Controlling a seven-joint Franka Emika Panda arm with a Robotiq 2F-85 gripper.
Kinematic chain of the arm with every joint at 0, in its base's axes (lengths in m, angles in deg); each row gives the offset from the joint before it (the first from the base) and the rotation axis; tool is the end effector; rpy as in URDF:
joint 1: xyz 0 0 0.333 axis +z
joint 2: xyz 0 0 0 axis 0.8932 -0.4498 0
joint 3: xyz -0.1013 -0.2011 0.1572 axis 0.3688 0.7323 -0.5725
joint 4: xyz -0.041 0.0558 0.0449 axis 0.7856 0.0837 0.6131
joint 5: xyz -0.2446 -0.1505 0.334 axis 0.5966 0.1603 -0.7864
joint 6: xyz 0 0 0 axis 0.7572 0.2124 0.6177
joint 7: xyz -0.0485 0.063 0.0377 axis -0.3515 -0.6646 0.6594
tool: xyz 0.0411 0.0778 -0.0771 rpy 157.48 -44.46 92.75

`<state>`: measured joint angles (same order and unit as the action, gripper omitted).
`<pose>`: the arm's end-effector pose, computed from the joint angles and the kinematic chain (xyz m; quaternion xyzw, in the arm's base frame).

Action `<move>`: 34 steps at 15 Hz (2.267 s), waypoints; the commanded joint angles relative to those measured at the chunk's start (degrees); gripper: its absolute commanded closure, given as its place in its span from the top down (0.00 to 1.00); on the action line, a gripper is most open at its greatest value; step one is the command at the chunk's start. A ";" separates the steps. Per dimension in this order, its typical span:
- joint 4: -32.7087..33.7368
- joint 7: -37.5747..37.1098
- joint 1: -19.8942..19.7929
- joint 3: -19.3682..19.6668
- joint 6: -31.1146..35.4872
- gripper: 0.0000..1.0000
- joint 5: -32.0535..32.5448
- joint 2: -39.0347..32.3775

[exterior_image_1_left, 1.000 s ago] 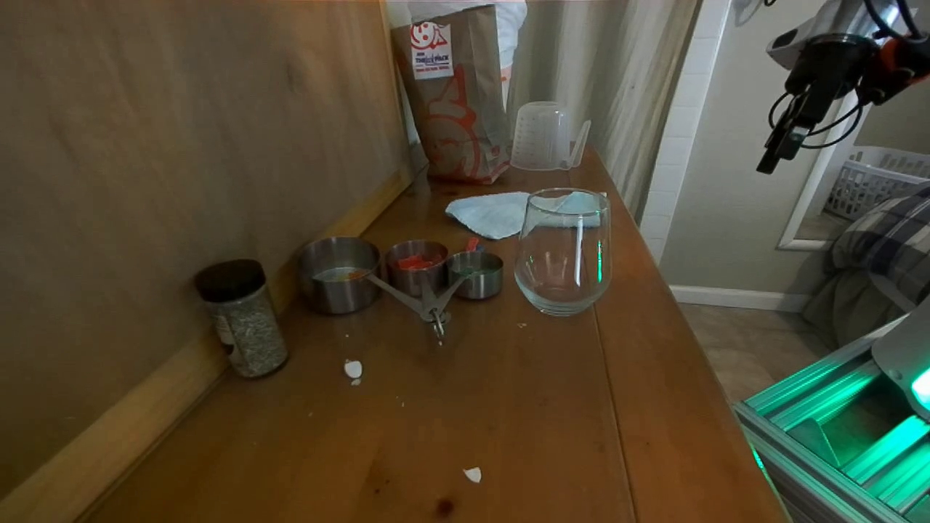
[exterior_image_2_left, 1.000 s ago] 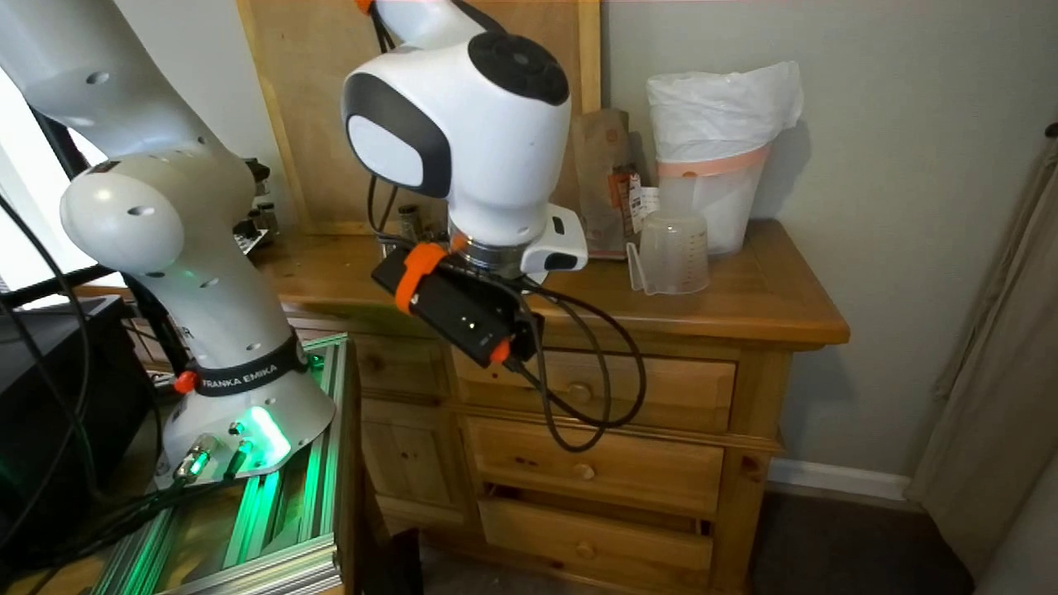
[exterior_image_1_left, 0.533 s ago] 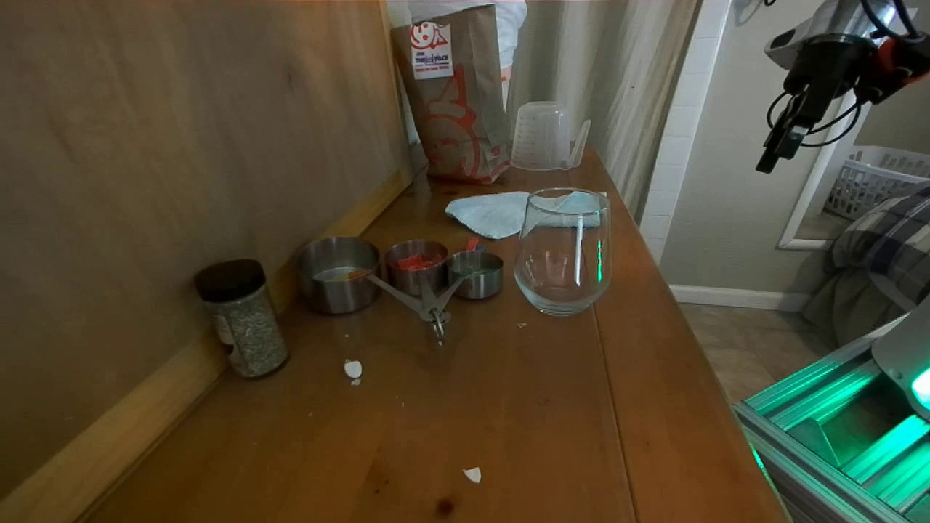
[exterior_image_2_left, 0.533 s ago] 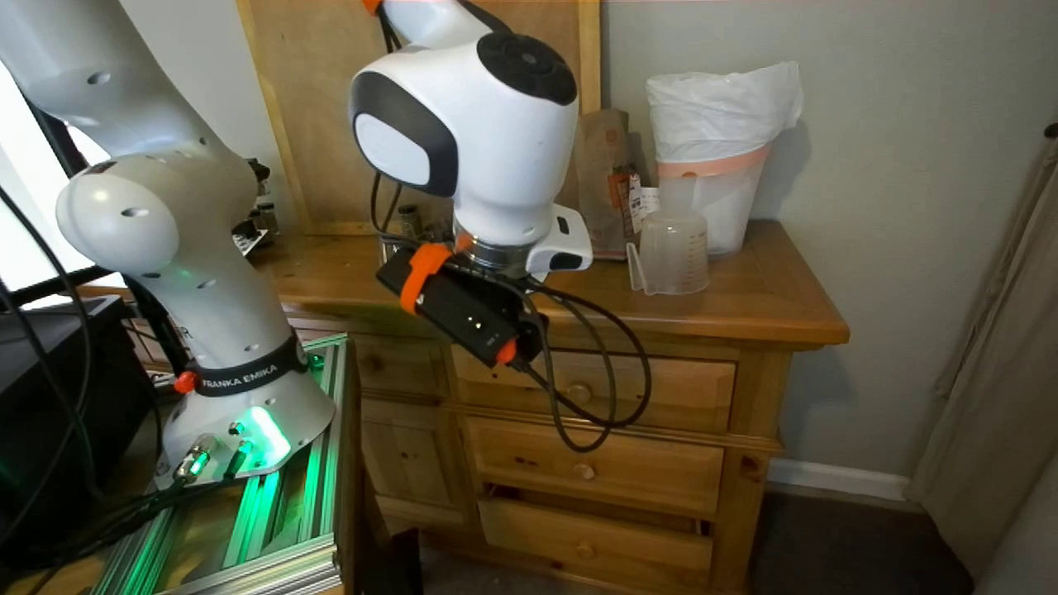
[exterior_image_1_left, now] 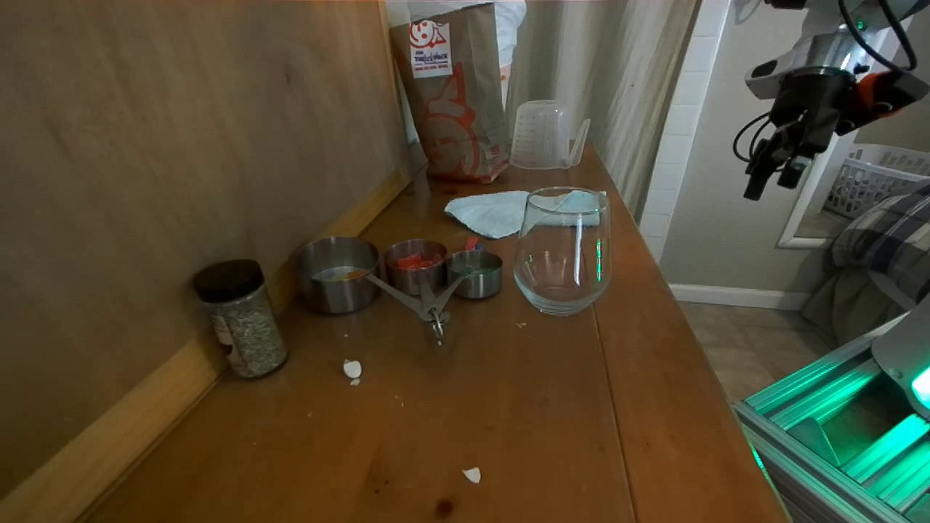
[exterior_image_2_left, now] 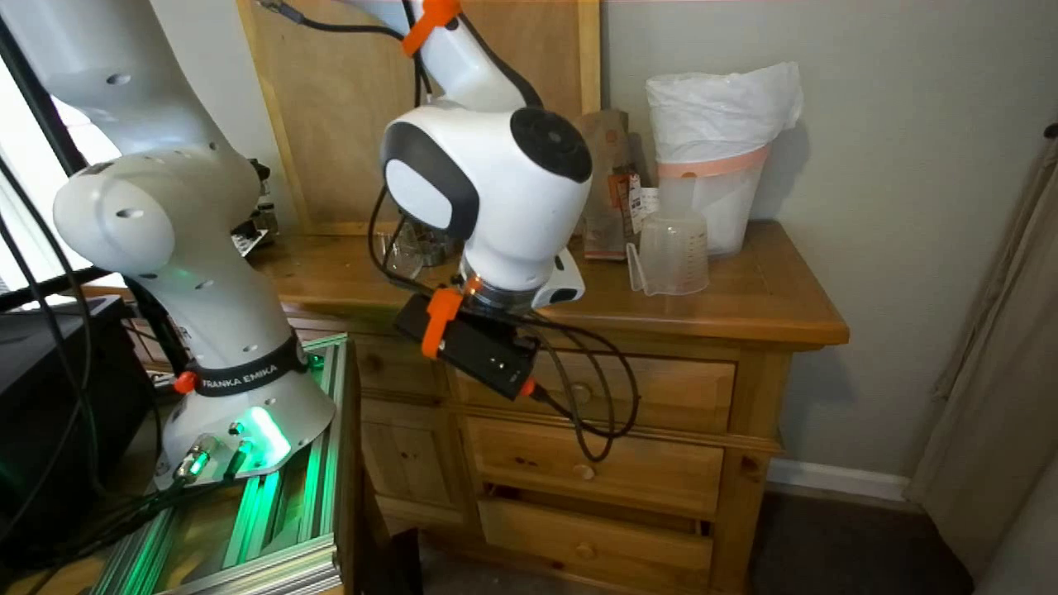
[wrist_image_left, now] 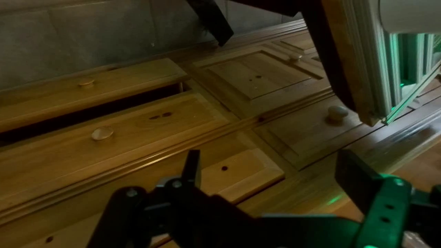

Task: Pull open the top drawer

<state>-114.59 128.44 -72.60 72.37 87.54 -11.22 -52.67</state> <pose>0.3283 -0.1901 0.1316 -0.8787 -0.3867 0.0012 0.2800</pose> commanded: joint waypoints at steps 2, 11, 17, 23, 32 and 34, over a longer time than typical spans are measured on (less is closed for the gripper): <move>-0.45 8.35 -1.73 -5.36 0.26 1.00 -5.05 -8.91; 3.50 22.59 -4.00 -19.13 11.78 1.00 -26.04 -22.73; 4.13 23.01 -4.36 -19.48 13.10 1.00 -27.12 -23.90; 6.88 27.64 -6.76 -20.13 14.13 1.00 -31.36 -26.61; 14.09 46.99 -10.37 -20.47 9.19 1.00 -51.24 -34.71; 15.40 48.97 -9.81 -20.04 7.74 1.00 -54.31 -36.95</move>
<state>-102.22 173.07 -82.37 51.98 97.64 -60.48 -85.38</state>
